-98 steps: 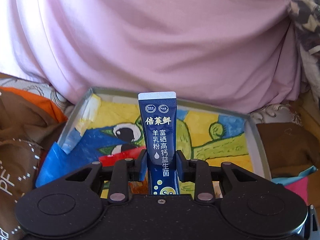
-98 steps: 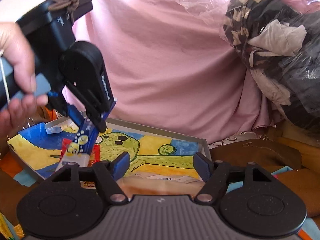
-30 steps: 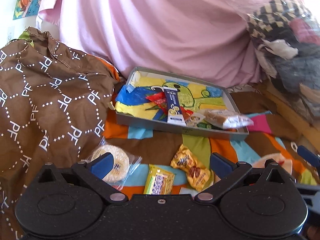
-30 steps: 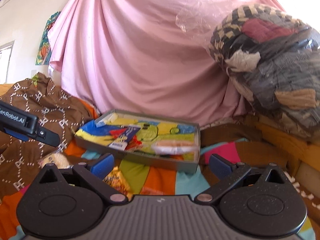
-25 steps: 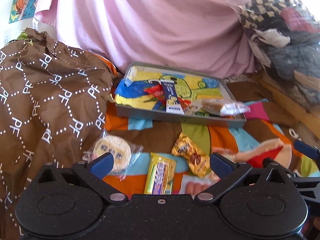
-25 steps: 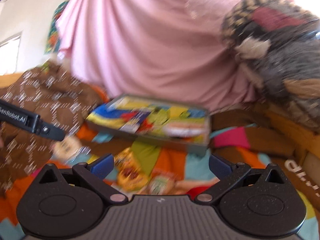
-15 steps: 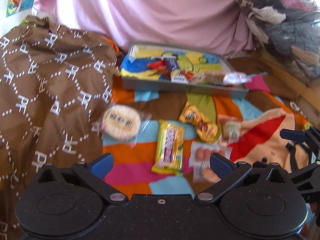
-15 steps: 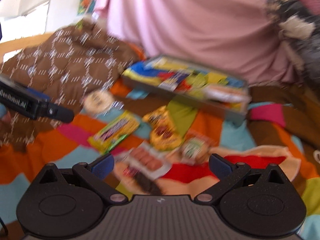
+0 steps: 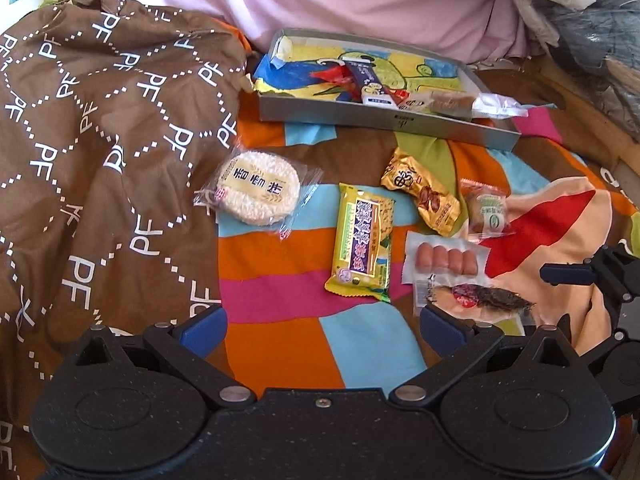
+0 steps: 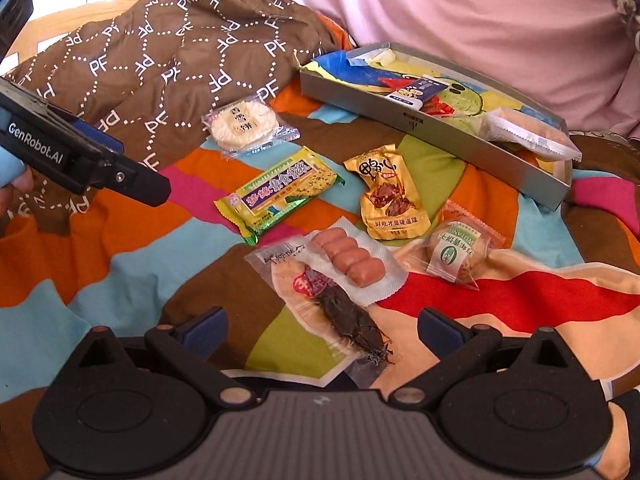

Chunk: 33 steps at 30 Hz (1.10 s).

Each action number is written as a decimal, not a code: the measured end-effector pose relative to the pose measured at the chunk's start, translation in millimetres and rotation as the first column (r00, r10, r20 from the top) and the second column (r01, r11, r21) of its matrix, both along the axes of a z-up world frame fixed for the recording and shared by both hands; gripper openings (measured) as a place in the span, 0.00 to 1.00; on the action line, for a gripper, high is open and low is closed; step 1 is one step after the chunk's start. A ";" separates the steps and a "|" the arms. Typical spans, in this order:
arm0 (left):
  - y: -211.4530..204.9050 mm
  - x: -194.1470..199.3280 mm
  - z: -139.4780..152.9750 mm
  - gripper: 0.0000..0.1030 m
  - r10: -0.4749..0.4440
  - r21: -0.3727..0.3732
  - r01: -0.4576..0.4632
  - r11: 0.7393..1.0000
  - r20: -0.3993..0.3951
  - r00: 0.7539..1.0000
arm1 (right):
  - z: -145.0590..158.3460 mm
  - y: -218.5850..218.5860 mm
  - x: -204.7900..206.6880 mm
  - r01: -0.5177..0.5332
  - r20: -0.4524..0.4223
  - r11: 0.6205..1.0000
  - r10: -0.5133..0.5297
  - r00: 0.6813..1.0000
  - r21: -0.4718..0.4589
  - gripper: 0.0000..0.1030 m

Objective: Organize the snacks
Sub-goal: 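Withdraw both tools from the tray back over the loose snacks, then close the left tool on the yellow SUSHIZI biscuit pack while the right tool moves toward the jerky pack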

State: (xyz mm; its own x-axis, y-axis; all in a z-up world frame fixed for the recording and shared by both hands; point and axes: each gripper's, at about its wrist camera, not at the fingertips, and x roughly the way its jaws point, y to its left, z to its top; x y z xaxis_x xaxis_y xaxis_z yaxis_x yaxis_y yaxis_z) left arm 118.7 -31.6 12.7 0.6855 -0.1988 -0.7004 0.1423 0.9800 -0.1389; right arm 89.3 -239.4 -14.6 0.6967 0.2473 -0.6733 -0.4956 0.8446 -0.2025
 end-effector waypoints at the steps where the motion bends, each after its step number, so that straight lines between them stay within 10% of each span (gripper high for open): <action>1: -0.2 0.7 -0.6 0.99 0.000 0.002 0.000 1.000 -0.004 1.000 | -0.4 -0.1 0.9 -0.003 -0.002 1.000 0.003 1.000 -0.004 1.00; 33: -55.2 78.2 -23.1 0.99 -0.095 0.162 0.091 0.983 0.013 0.995 | -15.4 -23.6 45.9 -0.070 -0.051 0.997 0.072 0.996 0.038 1.00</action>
State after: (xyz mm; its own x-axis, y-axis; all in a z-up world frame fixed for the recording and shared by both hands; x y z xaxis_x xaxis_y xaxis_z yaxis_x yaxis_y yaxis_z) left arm 196.9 -86.8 -10.4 0.6839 -0.1483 -0.7144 0.2351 0.9717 0.0233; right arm 135.2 -263.1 -30.0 0.6403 0.3197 -0.6984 -0.5640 0.8130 -0.1449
